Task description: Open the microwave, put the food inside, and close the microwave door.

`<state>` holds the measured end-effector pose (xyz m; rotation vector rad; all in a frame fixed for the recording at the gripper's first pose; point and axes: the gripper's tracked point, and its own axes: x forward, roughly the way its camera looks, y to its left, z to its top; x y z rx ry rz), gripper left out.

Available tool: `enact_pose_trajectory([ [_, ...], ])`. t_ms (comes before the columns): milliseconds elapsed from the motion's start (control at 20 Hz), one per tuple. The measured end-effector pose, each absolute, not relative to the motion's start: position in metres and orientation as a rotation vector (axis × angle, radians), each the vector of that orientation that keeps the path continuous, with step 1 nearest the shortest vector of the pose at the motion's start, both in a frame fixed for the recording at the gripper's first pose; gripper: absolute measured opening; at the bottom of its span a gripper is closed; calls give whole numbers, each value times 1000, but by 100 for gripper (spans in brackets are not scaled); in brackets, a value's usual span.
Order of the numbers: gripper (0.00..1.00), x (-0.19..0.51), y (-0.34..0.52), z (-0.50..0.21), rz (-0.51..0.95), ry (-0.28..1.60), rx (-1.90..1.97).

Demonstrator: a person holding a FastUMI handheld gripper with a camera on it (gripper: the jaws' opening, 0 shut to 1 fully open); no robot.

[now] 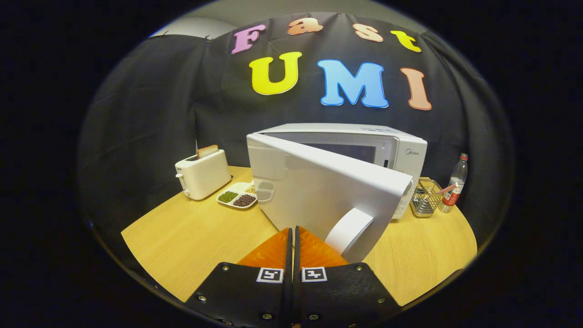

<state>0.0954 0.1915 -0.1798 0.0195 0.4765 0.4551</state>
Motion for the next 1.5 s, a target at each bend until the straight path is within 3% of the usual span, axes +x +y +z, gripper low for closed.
enact_pose_trajectory([
  [1050,1,247,149,-200,318,466,39],
  [1500,1,275,144,-200,273,441,47],
])
